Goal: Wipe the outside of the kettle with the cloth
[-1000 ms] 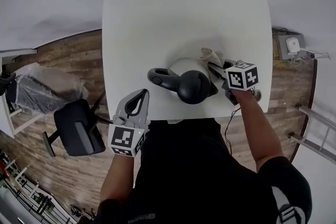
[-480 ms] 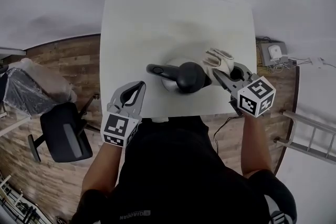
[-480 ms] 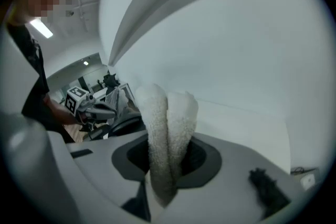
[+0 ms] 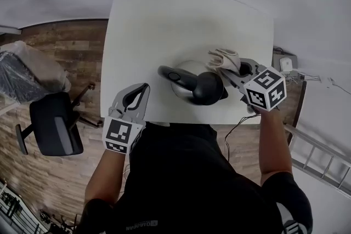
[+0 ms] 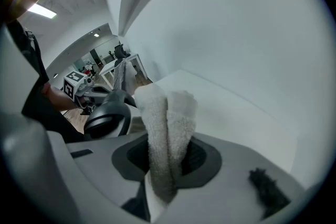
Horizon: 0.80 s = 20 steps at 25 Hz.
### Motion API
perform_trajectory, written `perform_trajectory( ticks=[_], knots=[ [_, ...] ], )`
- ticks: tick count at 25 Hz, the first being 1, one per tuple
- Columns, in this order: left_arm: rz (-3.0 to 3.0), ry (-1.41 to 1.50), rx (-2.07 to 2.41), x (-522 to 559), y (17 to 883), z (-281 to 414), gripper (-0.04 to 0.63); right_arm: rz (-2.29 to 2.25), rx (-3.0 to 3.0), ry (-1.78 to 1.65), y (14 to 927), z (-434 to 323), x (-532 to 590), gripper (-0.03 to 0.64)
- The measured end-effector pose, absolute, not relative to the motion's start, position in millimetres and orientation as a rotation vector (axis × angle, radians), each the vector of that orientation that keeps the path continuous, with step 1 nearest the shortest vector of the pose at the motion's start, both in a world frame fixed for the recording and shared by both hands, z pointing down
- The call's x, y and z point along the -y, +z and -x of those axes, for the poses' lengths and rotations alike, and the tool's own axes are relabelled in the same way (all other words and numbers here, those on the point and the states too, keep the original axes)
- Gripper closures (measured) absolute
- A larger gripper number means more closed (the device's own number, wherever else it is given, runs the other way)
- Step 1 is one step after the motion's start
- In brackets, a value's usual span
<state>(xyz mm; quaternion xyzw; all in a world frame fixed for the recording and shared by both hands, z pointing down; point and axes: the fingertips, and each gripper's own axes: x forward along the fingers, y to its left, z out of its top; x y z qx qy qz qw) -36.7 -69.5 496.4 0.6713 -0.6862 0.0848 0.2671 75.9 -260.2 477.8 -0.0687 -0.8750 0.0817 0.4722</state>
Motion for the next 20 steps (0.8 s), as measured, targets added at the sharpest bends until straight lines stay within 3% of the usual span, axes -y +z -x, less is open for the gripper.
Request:
perform_trajectory(
  ticks=[20],
  knots=[
    [-1.623, 0.210, 1.908, 60.5, 537.2, 48.5, 0.588, 0.469, 1.828, 0.236, 613.7, -43.6, 260.3, 0.520]
  ],
)
